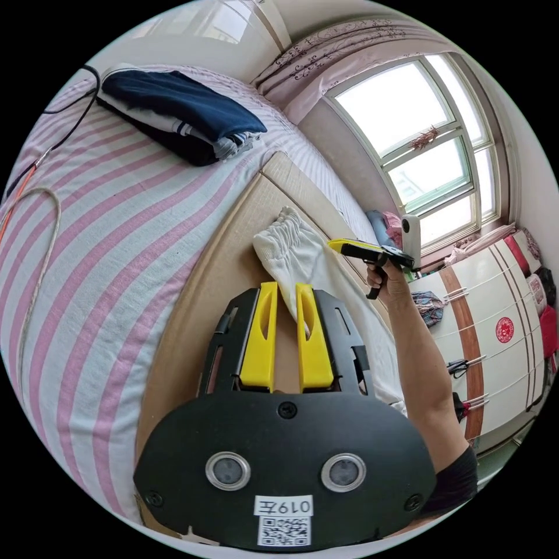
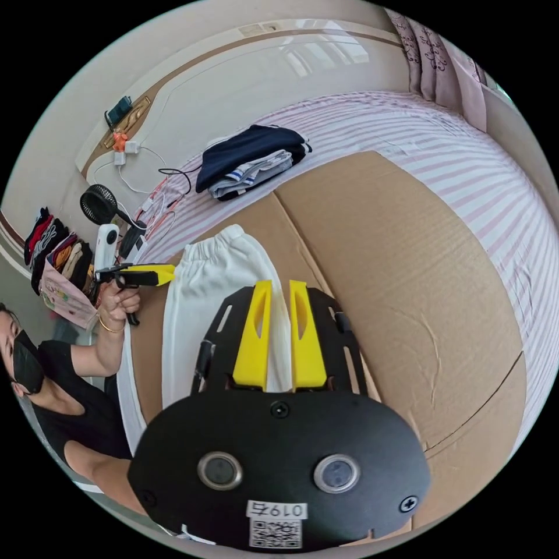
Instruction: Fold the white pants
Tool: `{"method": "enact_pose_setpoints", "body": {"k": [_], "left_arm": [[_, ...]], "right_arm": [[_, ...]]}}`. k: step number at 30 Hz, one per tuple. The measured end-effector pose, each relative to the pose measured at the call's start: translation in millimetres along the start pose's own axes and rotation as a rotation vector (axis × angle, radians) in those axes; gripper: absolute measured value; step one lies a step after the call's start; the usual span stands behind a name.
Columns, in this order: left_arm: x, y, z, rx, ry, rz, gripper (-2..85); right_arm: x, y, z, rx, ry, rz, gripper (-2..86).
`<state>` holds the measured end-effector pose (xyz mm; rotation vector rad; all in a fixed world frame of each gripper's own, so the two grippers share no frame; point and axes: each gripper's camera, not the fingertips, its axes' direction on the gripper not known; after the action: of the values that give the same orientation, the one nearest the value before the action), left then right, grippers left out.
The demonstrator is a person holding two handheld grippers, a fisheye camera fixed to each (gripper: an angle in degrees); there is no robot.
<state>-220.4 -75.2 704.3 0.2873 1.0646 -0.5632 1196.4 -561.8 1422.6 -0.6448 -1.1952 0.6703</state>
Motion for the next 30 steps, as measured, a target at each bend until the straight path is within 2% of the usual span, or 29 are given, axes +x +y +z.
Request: {"method": "enact_pose_setpoints", "body": {"k": [2, 6, 8, 13, 15, 20, 23, 26, 30], "left_arm": [[6, 0, -6, 0.037, -0.042, 0.046, 2.1], [23, -6, -3, 0.000, -0.233, 0.105, 1.7], [23, -10, 2, -0.039, -0.257, 0.103, 1.5], [4, -15, -3, -0.044, -0.166, 0.037, 1.6], [-13, -17, -10, -0.006, -0.015, -0.013, 2.1], [-31, -30, -11, 0.009, 0.140, -0.088, 4.9], [-30, -31, -9, -0.003, 0.074, -0.091, 6.0], [-35, -33, -10, 0.003, 0.121, -0.095, 5.6], [-32, -34, -12, -0.011, -0.003, -0.078, 2.5]], "right_arm": [[-2, 7, -8, 0.086, 0.028, -0.012, 5.7], [-7, 8, 0, 0.091, 0.049, -0.053, 5.1], [-8, 8, 9, 0.091, 0.038, -0.081, 6.1], [8, 8, 38, 0.031, 0.000, -0.084, 9.2], [19, 8, 53, -0.011, -0.022, -0.077, 11.4], [54, 20, 88, -0.046, -0.076, -0.071, 11.1], [75, 33, 104, -0.059, -0.096, -0.060, 9.4], [92, 51, 118, -0.066, -0.117, -0.068, 7.0], [101, 75, 132, -0.049, -0.073, -0.106, 6.2]]}}
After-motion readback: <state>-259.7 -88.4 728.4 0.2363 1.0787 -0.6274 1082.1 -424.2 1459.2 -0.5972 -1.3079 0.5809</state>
